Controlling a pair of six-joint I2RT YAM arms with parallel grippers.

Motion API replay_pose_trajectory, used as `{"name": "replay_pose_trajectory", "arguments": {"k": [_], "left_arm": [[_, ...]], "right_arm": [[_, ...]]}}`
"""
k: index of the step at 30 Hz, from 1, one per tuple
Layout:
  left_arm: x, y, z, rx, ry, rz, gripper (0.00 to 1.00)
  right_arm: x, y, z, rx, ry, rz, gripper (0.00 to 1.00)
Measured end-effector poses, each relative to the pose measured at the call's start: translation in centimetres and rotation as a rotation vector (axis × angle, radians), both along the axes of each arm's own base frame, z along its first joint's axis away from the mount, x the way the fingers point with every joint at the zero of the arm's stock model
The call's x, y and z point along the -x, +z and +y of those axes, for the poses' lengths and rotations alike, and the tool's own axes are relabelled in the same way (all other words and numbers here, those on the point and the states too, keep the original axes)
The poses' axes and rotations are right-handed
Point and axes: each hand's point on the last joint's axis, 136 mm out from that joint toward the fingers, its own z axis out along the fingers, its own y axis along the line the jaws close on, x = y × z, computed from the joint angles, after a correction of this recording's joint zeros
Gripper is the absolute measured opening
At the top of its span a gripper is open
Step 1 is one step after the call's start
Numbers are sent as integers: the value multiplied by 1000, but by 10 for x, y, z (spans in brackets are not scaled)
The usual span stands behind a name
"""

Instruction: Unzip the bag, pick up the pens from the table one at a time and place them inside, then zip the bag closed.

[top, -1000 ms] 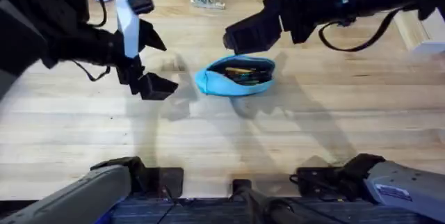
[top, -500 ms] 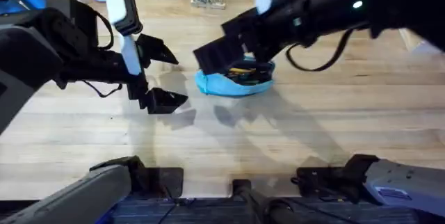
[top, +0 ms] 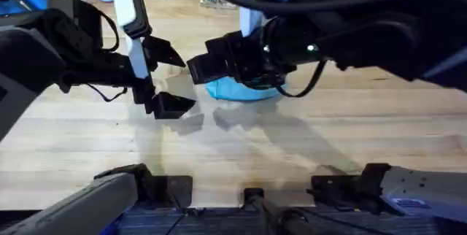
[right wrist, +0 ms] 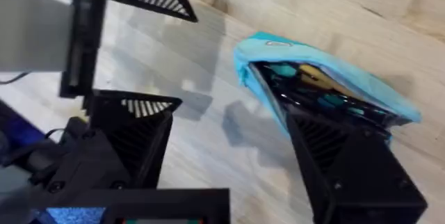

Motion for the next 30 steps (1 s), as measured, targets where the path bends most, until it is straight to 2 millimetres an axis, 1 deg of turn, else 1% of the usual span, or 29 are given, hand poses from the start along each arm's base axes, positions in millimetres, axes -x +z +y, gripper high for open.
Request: {"name": "replay_pose_trajectory", "arguments": {"k": [3, 8, 11, 12, 17, 25, 30], "left_arm": [[-4, 0, 2, -7, 3, -18, 993], [-15, 1, 13, -17, 41, -58, 993], [-17, -3, 20, -14, 65, -45, 993], [-19, -8, 23, -10, 78, -23, 993], [-19, -9, 24, -10, 79, -17, 993], [-18, -10, 23, -9, 79, -12, 993], [-18, -10, 23, -9, 79, -12, 993]], "right_arm": [[-5, -3, -1, 9, -22, -4, 997], [-5, -4, -1, 8, -28, 0, 998], [-5, -4, -1, 6, -30, 2, 998], [-3, -3, 1, 4, -23, 2, 998], [2, -6, 7, 9, -3, 6, 998], [8, -28, 17, 61, 27, 43, 998], [10, -33, 22, 61, 25, 55, 998]]}}
